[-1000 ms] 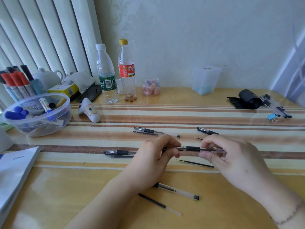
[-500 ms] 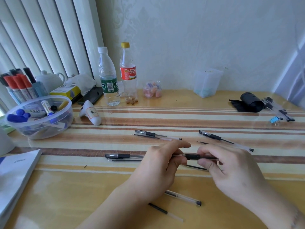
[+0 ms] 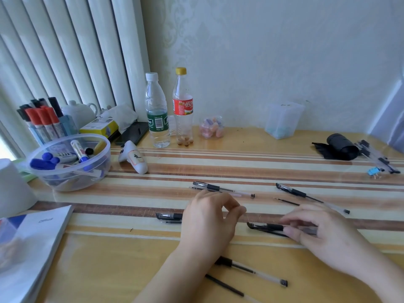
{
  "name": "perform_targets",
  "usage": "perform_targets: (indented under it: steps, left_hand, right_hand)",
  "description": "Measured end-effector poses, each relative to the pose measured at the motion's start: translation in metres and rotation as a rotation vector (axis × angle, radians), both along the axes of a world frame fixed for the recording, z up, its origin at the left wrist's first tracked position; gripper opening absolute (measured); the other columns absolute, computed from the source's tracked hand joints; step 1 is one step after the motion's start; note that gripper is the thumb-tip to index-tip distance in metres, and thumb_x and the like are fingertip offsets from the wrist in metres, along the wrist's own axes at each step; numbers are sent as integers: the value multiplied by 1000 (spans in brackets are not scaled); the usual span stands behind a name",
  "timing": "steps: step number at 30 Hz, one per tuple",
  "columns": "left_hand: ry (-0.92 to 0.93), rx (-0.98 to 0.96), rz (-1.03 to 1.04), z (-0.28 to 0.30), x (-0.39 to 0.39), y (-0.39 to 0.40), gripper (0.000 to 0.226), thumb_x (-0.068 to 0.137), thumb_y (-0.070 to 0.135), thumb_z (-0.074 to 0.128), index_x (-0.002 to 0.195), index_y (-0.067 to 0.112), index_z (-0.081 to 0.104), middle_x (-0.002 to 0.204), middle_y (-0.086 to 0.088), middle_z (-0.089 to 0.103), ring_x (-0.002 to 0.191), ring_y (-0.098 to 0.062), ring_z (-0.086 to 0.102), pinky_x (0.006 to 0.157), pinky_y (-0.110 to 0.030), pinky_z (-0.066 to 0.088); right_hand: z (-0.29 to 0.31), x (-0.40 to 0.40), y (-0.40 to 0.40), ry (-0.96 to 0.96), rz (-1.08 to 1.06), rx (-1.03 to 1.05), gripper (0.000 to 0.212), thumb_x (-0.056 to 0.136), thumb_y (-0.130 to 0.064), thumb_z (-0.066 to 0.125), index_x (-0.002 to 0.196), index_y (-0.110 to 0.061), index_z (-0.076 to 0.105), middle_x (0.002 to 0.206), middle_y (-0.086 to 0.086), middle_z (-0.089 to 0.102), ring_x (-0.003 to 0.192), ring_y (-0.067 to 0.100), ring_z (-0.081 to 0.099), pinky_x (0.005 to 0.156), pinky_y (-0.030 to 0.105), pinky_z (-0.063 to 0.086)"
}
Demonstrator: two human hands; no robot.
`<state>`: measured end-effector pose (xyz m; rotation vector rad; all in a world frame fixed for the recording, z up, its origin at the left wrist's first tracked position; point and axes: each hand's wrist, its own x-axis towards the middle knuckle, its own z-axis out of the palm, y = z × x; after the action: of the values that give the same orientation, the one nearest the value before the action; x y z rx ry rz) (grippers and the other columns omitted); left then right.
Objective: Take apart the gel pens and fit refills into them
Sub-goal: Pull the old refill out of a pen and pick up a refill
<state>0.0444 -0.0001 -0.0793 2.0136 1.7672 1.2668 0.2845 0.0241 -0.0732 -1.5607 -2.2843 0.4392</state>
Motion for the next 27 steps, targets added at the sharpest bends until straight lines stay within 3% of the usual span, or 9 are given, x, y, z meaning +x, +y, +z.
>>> perform_targets:
  steps: [3, 6, 8, 10, 12, 15, 20, 27]
  left_hand:
    - [-84, 26, 78, 1, -10, 4, 25, 86, 45, 62, 71, 25, 68, 65, 20, 60, 74, -7, 55, 63, -25, 44]
    - [-176, 60, 136, 2, -22, 9, 22, 89, 37, 59, 73, 25, 66, 65, 19, 60, 72, -11, 56, 62, -30, 45]
    - [-234, 47, 148, 3, -27, 10, 20, 90, 34, 59, 76, 23, 67, 68, 17, 63, 76, -11, 56, 65, -31, 46]
    - [-266, 45, 154, 5, -31, 11, 16, 91, 31, 59, 79, 23, 68, 73, 15, 66, 79, -9, 56, 68, -29, 46]
    - [-285, 50, 164, 6, -34, 10, 11, 90, 29, 60, 83, 24, 67, 78, 15, 66, 80, -6, 54, 70, -27, 46]
    - [-275, 41, 199, 7, -39, 11, 6, 89, 27, 60, 87, 25, 65, 86, 15, 66, 83, -7, 52, 76, -29, 46]
    - [-177, -57, 238, 3, -45, 14, 13, 89, 31, 58, 100, 27, 64, 104, 14, 65, 100, -17, 53, 88, -36, 44]
    - [-149, -19, 297, 2, -47, 13, 12, 88, 28, 59, 99, 27, 64, 103, 14, 64, 99, -19, 54, 86, -36, 44]
  right_hand:
    - [7, -2, -1, 18, -4, -61, 9, 77, -44, 70, 86, -47, 70, 98, -35, 61, 97, -5, 54, 69, 18, 43]
    - [16, -5, 0, 10, -18, -81, 10, 74, -50, 67, 83, -47, 70, 95, -29, 63, 89, 1, 58, 68, 21, 47]
    - [22, -7, 1, -41, -13, -100, 18, 73, -58, 63, 86, -47, 68, 96, -31, 60, 88, 1, 56, 70, 21, 48]
    - [29, -8, 1, -134, -14, -143, 14, 79, -53, 65, 92, -49, 64, 97, -34, 58, 89, -3, 55, 74, 21, 48]
    - [42, -13, 2, -225, -33, -189, 19, 79, -58, 62, 97, -53, 61, 91, -20, 65, 87, -1, 59, 80, 23, 50]
    - [56, -38, 15, -321, -35, -167, 20, 83, -58, 58, 102, -51, 58, 94, -20, 63, 87, -1, 59, 81, 24, 50]
    - [37, -105, 57, -241, 25, -22, 31, 90, -46, 57, 118, -34, 63, 118, -18, 60, 94, 2, 52, 86, 24, 45]
    - [5, -129, 77, -122, -32, -3, 9, 87, -41, 62, 88, -35, 69, 97, -17, 61, 91, 8, 58, 80, 34, 52]
